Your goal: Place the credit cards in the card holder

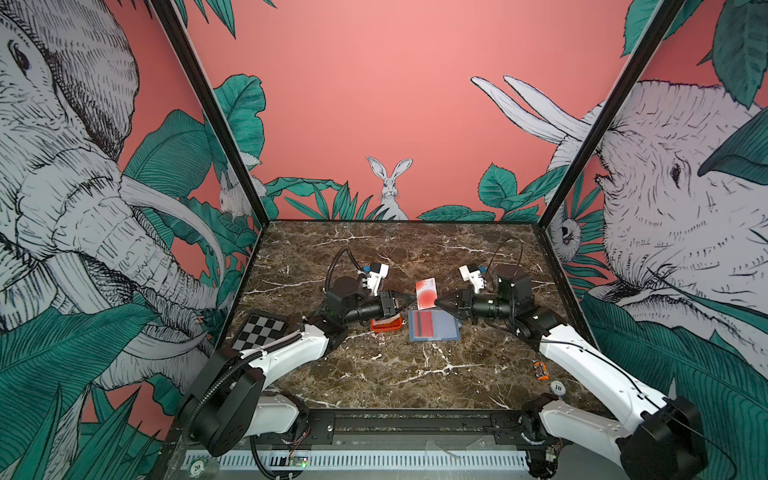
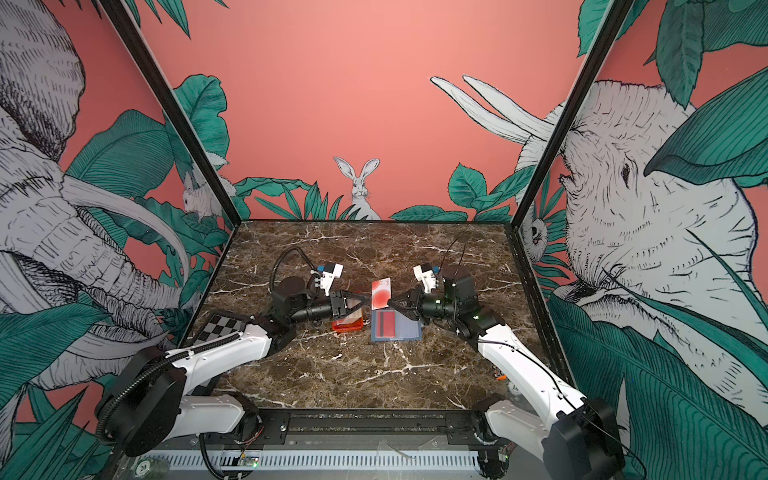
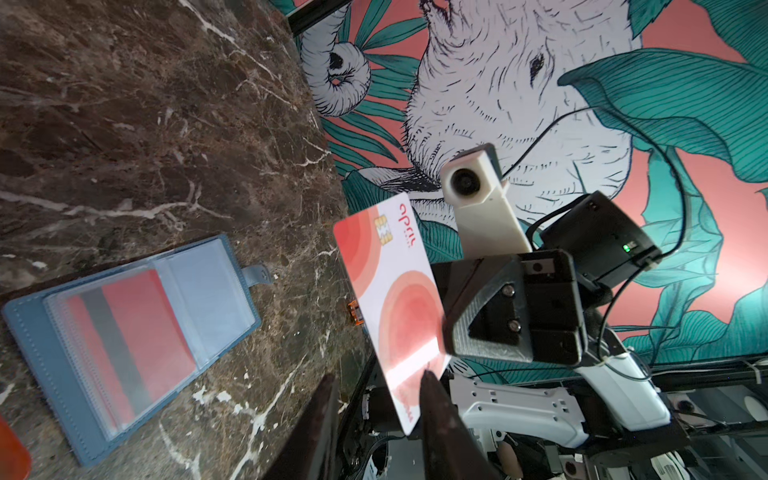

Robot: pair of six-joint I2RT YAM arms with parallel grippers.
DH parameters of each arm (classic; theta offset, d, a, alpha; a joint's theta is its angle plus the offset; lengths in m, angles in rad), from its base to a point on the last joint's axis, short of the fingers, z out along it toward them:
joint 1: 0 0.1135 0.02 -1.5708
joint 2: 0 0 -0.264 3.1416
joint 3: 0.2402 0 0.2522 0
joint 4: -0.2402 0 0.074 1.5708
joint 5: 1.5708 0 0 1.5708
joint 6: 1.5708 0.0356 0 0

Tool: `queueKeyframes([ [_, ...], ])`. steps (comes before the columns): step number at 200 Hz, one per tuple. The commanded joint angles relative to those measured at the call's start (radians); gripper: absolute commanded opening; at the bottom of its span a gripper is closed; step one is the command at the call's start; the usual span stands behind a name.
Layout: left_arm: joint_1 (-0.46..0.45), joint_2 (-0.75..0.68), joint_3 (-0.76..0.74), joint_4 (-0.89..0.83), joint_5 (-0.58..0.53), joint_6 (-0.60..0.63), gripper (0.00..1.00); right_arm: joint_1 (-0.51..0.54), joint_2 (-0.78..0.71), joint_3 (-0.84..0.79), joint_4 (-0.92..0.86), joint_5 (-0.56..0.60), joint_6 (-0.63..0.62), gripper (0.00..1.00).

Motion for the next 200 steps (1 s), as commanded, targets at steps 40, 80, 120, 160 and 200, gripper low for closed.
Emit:
queueKeyframes([
  [40,-0.029,0.023,0.030,0.180,0.003,-0.135,0.36,-0.012,-0.031,0.016,0.105,-0.051,0.118,0.00],
  [80,-0.032,0.078,0.029,0.257,0.014,-0.202,0.34,-0.012,-0.024,-0.010,0.134,-0.065,0.115,0.00],
  [120,-0.032,0.083,0.034,0.277,0.014,-0.227,0.27,-0.013,-0.016,-0.021,0.112,-0.065,0.087,0.00],
  [160,-0.032,0.080,0.034,0.288,0.020,-0.238,0.19,-0.013,0.000,-0.027,0.083,-0.061,0.056,0.00],
  [200,-0.032,0.080,0.024,0.310,0.014,-0.249,0.12,-0.013,0.006,-0.033,0.070,-0.059,0.038,0.00],
])
